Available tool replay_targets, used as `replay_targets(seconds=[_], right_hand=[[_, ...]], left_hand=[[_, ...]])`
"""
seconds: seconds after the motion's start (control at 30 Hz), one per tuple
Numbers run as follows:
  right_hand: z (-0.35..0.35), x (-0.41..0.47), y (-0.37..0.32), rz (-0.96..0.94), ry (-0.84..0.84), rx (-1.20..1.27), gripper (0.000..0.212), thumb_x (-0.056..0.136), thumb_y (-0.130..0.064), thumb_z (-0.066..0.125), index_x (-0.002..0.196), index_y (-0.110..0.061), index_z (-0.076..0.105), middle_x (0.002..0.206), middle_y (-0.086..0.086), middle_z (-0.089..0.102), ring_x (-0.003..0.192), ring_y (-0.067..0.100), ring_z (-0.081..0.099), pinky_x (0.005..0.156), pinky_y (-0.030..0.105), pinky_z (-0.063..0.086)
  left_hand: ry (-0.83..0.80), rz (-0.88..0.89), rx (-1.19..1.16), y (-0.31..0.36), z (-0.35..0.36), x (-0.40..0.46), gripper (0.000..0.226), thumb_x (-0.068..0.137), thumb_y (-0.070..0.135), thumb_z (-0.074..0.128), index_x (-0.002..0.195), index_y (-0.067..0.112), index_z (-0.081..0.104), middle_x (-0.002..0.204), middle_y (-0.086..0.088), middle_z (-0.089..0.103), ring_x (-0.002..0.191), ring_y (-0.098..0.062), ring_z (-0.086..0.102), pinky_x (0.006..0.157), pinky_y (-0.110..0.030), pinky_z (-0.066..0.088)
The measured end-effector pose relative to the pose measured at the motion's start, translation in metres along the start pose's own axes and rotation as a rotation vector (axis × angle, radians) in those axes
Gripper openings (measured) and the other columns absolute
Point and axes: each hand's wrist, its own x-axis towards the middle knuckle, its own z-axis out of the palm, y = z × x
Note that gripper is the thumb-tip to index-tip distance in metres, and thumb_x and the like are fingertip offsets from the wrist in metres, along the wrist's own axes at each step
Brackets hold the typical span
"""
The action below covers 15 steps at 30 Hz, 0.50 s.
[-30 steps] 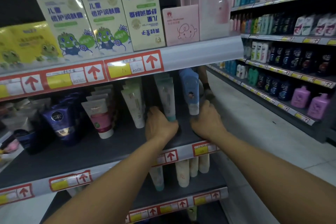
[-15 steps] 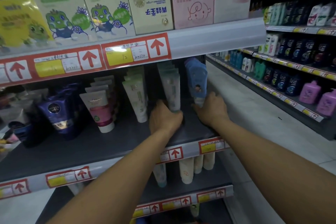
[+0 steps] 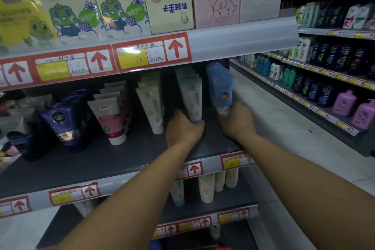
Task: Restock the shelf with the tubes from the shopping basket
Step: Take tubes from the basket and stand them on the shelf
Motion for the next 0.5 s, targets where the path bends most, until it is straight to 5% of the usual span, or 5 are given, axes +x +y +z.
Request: replay_targets(seconds=[0.5], right_hand=[[0.0001, -0.001, -0.0002, 0.005, 0.009, -0.004, 0.048, 0.091, -0.024, 0.074, 0.127, -0.003, 0.051, 0.128, 0.019, 0.055, 0.112, 0.035, 0.06, 0.078, 0.034, 0.045]], left_hand=[[0.004, -0.004, 0.032, -0.0023, 0.0034, 0.0047, 0.067, 0.08, 0.056, 0.08, 0.13, 0.019, 0.053, 0.135, -0.003, 0.065, 0.122, -0.027, 0.064, 0.089, -0.038, 0.056]])
